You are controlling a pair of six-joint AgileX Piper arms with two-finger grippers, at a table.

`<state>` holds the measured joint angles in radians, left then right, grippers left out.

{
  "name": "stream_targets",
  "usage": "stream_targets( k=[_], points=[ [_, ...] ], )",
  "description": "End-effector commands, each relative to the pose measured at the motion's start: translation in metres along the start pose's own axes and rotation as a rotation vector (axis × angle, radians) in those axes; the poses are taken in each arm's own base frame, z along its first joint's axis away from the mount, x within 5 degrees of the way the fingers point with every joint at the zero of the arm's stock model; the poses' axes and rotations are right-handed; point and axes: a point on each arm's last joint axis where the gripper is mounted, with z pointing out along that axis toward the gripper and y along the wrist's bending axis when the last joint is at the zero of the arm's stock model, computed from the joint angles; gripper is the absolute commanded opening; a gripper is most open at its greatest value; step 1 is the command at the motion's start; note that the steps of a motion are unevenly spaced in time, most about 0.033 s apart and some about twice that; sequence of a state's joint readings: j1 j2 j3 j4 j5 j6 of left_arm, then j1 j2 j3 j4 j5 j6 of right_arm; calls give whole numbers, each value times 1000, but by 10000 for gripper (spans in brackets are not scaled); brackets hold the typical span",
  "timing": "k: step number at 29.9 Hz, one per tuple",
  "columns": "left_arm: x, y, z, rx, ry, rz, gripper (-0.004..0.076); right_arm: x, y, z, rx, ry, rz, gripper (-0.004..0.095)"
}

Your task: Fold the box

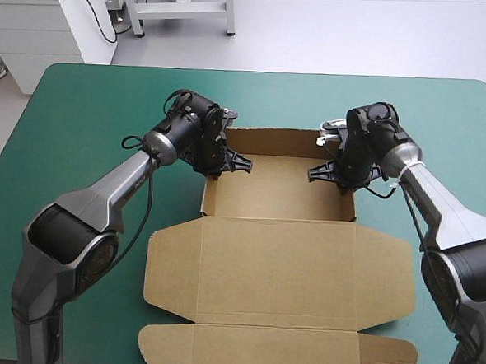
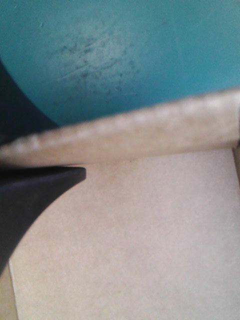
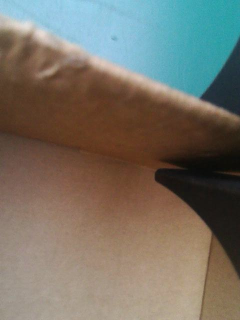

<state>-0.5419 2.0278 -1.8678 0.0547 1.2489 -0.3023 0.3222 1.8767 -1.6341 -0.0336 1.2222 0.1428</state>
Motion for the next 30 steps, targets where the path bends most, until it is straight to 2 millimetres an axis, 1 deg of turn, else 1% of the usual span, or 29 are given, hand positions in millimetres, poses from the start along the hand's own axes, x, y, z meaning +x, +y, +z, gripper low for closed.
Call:
stream_targets(
  k=[1,3,5,8,10,12,15,18,21,22,23,24,26,28,29,30],
  points=[
    [3,-3,-30,-3,-42,59,104,2,7,-28,-62,-63,-30,341],
    [3,-3,-31,-2,-44,58,181,2,7,-28,-59,-65,-31,473],
    [3,-3,-31,-2,-44,58,281,2,7,-28,-59,-64,-31,597],
    [3,-3,-31,-2,-45,58,433,1,6,-28,-56,-67,-20,698],
    [1,-3,-33,-10,-56,61,497,1,6,-28,-50,-74,1,705],
    [-1,-2,-39,-21,-82,63,516,-1,5,-30,-46,-88,7,705],
    [-8,0,-53,-43,-143,67,515,-7,6,-45,-54,-138,13,705],
    [-15,0,-76,-30,-222,69,515,-14,5,-66,-47,-197,19,705],
    [-16,2,-102,-14,-296,82,512,-18,4,-87,-55,-266,37,704],
    [-13,4,-115,-13,-327,80,501,-18,4,-93,-62,-284,38,704],
    [-10,6,-124,-12,-345,78,488,-17,4,-98,-64,-297,39,704],
    [-6,7,-135,-1,-368,75,435,-14,3,-105,-68,-314,46,704],
    [3,8,-158,45,-406,76,283,-8,2,-117,-72,-340,46,704],
    [17,9,-181,88,-442,110,53,0,-2,-126,-46,-359,43,704],
    [23,10,-189,99,-454,134,-2,7,-4,-131,-31,-367,46,704],
    [31,12,-199,111,-471,148,1,11,-7,-134,-13,-372,53,704]
  ],
)
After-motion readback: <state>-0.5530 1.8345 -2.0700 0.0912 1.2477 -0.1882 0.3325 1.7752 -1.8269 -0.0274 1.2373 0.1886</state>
